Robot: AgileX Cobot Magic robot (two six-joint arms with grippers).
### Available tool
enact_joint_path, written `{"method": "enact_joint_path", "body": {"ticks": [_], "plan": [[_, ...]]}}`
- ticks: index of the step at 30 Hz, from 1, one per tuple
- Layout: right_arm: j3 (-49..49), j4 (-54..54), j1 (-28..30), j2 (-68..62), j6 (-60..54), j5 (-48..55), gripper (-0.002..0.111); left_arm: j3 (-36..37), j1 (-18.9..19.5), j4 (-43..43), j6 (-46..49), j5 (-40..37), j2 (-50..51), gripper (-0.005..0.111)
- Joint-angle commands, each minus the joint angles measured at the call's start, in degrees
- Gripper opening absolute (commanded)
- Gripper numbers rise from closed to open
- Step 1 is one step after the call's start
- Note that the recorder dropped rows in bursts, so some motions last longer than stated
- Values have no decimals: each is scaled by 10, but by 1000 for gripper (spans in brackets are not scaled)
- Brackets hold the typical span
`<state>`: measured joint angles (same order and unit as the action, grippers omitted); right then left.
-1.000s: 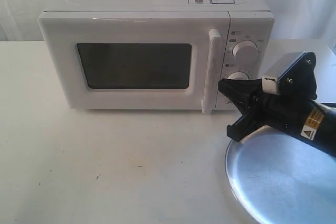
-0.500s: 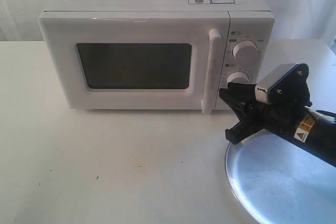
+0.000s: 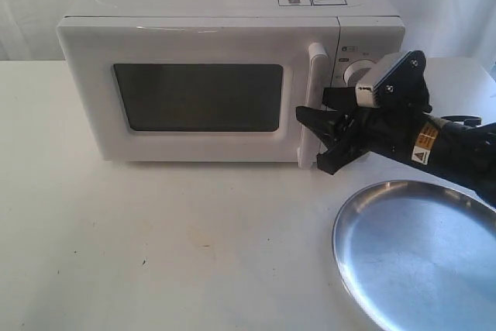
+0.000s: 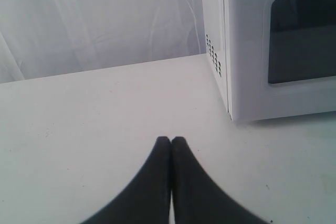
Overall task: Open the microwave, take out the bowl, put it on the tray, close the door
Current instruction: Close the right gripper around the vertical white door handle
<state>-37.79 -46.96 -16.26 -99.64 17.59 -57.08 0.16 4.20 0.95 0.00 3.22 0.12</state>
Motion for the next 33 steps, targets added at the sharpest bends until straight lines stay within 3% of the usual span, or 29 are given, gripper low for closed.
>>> {"method": "enact_joint_path", "body": {"ticks": [1,6,12,15,21,22,23,25,33], "plan": [[-12,-25,5,-11,13,9,46,-2,0,-5,0,2,-1,0],[-39,-51,9,-37,32,45,45,-2,0,-5,0,2,-1,0],[-42,-63,56,-63,46,-18,29,-2,0,-5,0,2,-1,0],[-65,-148,56,-71,99,-55,29,-2,0,-5,0,2,-1,0],[-80,-151,56,-77,107,-64,28,-2,0,-5,0,2,-1,0],[-83,-151,55,-79,107,-62,26,-2,0,-5,0,2,-1,0],[-84,-151,54,-86,107,-64,13,-2,0,-5,0,2,-1,0],[-84,-148,54,-94,106,-76,0,-2,0,-5,0,2,-1,0],[-85,-255,54,-100,112,-129,0,-2,0,-5,0,2,-1,0]]}}
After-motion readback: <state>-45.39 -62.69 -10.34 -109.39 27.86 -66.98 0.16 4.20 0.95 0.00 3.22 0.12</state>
